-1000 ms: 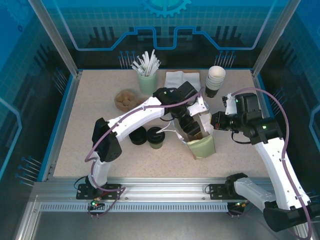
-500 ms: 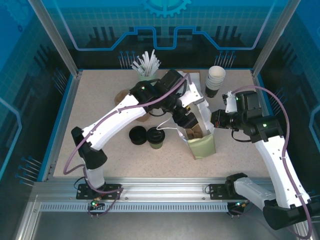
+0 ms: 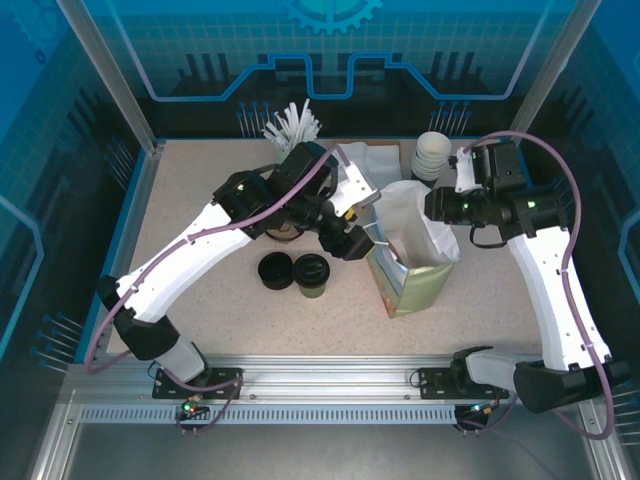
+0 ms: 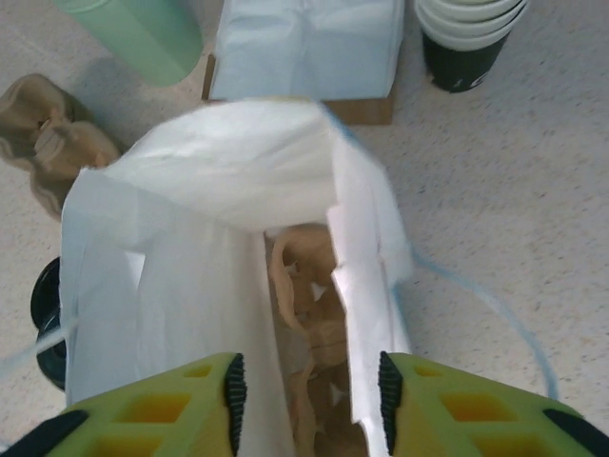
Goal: Pack the takeout coffee
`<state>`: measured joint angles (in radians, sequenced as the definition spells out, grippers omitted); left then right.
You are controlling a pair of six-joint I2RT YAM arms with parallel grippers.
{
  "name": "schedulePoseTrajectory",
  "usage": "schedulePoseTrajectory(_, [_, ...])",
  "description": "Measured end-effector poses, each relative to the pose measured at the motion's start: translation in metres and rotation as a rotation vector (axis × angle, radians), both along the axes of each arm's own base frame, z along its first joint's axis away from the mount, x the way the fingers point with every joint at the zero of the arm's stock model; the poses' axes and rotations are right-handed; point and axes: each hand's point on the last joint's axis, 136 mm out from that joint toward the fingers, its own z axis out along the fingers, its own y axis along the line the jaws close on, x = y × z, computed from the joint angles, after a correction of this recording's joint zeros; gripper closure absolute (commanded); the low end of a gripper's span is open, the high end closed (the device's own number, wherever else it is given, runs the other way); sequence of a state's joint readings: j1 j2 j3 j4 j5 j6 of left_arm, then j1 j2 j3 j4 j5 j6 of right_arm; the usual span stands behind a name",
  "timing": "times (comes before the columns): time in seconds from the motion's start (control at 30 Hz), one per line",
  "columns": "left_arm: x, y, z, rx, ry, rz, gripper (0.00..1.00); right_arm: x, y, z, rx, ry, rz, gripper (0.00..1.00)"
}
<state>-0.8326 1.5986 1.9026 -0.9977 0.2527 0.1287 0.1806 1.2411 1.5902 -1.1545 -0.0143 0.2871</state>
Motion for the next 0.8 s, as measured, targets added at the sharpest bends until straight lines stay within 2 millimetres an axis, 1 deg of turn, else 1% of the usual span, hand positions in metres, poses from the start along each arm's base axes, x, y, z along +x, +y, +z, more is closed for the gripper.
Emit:
schedulePoseTrajectory(0.07, [0.0, 0.005, -0.003, 0.005, 0.003, 0.009, 0.22, 0.005, -0.005, 0.003, -0.025, -0.003, 0.007, 0.49])
schedulePoseTrajectory(0.13, [-0.002, 0.009, -0.004, 0.005, 0.005, 0.016, 0.21, 0.01, -0.008, 0.003, -0.046, -0.002, 0.02, 0.45])
schedulePoseTrajectory(0.23, [-0.005, 0.014, -0.004, -0.002, 0.009, 0.028, 0.21, 0.019, -0.009, -0.003, -0.067, 0.021, 0.059, 0.42])
schedulePoseTrajectory(0.33, [-0.008, 0.017, -0.002, -0.012, 0.007, 0.033, 0.2, 0.033, -0.006, -0.012, -0.073, 0.06, 0.095, 0.39])
schedulePoseTrajectory(0.4, [-0.009, 0.018, -0.002, -0.015, 0.005, 0.034, 0.2, 0.04, -0.004, -0.024, -0.074, 0.1, 0.125, 0.38])
schedulePoseTrajectory(0.53, [-0.011, 0.021, -0.005, -0.011, 0.009, 0.034, 0.2, 0.049, 0.002, -0.045, -0.069, 0.169, 0.175, 0.37])
schedulePoseTrajectory(0.63, [-0.013, 0.022, -0.006, -0.01, 0.01, 0.034, 0.2, 0.053, 0.007, -0.056, -0.059, 0.204, 0.206, 0.41])
schedulePoseTrajectory(0.73, [-0.013, 0.023, -0.006, -0.011, 0.01, 0.035, 0.2, 0.054, 0.01, -0.067, -0.045, 0.242, 0.232, 0.51])
schedulePoseTrajectory(0.8, [-0.013, 0.023, -0.006, -0.011, 0.012, 0.036, 0.2, 0.056, 0.011, -0.074, -0.041, 0.264, 0.247, 0.6])
